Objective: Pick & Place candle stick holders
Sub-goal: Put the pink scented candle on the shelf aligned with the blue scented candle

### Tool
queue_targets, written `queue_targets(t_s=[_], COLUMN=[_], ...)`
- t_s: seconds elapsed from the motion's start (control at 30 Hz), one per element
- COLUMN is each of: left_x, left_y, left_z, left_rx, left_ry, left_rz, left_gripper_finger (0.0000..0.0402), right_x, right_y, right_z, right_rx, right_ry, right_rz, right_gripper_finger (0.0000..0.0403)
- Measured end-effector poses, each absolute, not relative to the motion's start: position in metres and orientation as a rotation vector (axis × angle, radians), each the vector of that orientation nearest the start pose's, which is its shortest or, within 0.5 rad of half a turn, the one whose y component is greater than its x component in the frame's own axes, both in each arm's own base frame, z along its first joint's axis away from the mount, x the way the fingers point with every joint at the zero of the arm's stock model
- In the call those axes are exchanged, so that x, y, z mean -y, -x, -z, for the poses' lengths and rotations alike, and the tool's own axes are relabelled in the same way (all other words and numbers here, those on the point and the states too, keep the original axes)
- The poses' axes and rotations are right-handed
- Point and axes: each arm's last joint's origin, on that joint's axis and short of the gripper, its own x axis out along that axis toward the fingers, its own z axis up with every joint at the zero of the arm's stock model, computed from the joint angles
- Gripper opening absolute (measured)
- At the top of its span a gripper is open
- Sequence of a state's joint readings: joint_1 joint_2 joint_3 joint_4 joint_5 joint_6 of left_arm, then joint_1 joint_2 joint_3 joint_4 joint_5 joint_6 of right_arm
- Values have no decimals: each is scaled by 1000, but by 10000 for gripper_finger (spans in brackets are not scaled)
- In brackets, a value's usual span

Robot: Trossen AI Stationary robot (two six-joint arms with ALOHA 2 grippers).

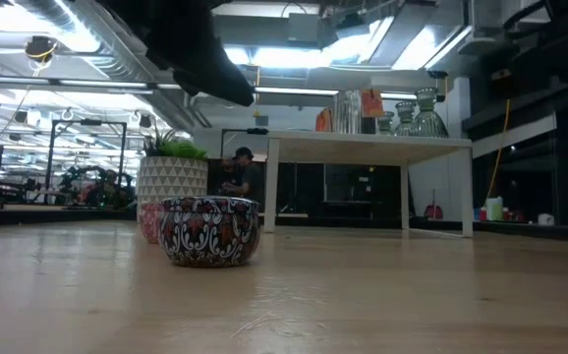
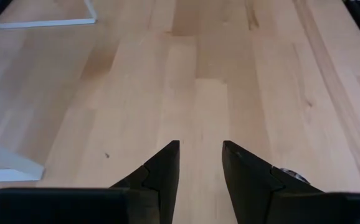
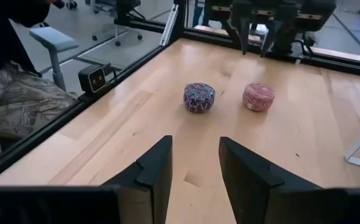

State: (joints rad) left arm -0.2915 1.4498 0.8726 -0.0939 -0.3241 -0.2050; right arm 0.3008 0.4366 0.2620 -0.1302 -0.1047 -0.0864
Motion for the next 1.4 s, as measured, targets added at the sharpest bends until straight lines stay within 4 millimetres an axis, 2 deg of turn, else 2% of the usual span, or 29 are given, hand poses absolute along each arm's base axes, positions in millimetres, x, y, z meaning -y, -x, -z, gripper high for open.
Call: queue_targets(t_s=[0.43, 0.7, 0.87, 1.07, 1.23, 1.4], left_x=[64, 64, 64, 63, 62, 62], left_y=[-294, -294, -294, -292, -290, -290], left_z=[-223, -223, -222, -220, -218, -218], left_rx=[-633, -635, -634, -655, -679, -683], left_ry=[9, 11, 14, 31, 42, 44], left_rz=[-138, -139, -168, -195, -209, -211], left_gripper_finger=[118, 119, 120, 120, 120, 120], right_x=[-35, -32, -30, -31, -32, -28], right_y=[-102, -97, -96, -95, -98, -98], right_z=[-177, -166, -163, -164, -166, -162], right_rx=[-223, -183, -157, -129, 25, -22], right_ry=[116, 126, 147, 192, 255, 248], right_rz=[-415, -389, -331, -348, -338, -238], right_gripper_finger=[135, 135, 135, 135, 135, 135])
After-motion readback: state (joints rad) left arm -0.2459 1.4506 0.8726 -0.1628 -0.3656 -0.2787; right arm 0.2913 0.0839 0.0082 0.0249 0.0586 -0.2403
